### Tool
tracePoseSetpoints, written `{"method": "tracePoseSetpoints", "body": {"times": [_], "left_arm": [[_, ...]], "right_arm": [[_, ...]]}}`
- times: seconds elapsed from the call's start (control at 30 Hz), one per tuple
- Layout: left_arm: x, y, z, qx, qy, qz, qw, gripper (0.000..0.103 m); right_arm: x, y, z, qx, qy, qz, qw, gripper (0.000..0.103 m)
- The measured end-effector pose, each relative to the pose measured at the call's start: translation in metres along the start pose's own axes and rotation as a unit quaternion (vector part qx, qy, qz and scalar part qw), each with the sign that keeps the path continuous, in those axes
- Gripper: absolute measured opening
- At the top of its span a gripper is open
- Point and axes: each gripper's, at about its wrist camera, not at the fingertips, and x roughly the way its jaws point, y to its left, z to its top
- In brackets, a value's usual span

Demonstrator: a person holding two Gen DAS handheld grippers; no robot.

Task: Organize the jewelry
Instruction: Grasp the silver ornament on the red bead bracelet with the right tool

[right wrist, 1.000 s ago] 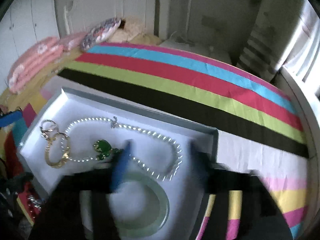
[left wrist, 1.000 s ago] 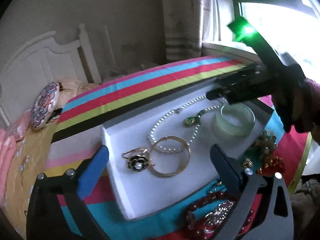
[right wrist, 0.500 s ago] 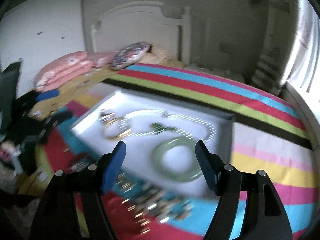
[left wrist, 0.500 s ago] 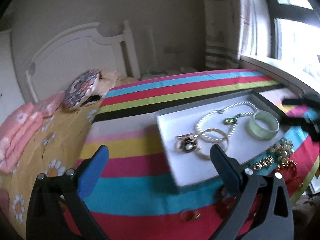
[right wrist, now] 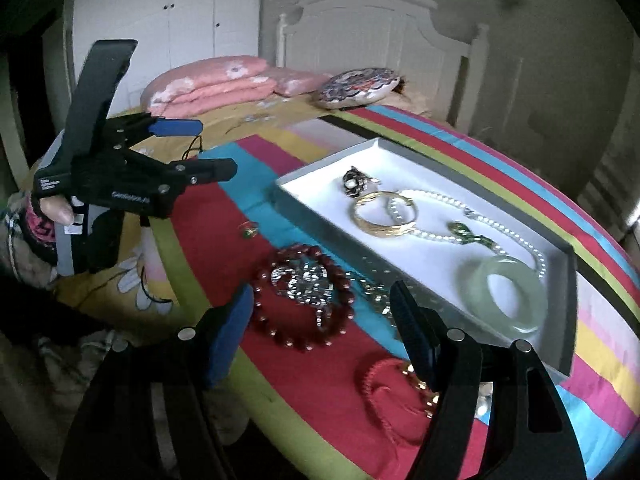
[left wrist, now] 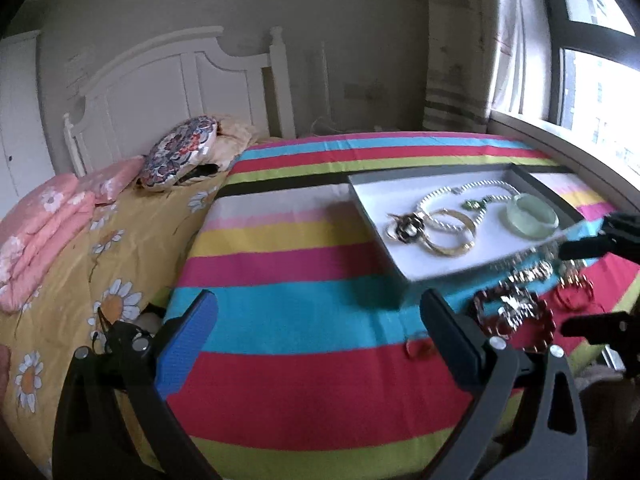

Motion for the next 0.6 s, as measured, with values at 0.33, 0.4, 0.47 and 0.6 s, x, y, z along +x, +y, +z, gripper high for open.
{"method": "tracePoseSetpoints", "body": {"times": [0.33, 0.4, 0.47, 0.6], "left_arm": [[0.001, -0.030, -0.014, 0.051, 0.005, -0.044, 0.9977, 0.100], [0.003, -0.031, -0.014, 0.052, 0.010, -0.056, 0.9970, 0.100], [0.004, -0.031, -0.015, 0.048, 0.014, -0.067, 0.9965, 0.100], [0.006, -0.027, -0.015, 0.040, 0.017, -0.067, 0.9968, 0.100]], "right_arm": [[0.031, -0.001, 0.016, -0.026, 0.035, 0.009, 0.999, 0.059], [0.039, -0.002, 0.020, -0.036, 0.051, 0.016, 0.998, 0.055], [0.046, 0.001, 0.020, -0.047, 0.066, 0.022, 0.996, 0.053], [0.047, 0.005, 0.015, -0.066, 0.070, 0.027, 0.995, 0.047]]}}
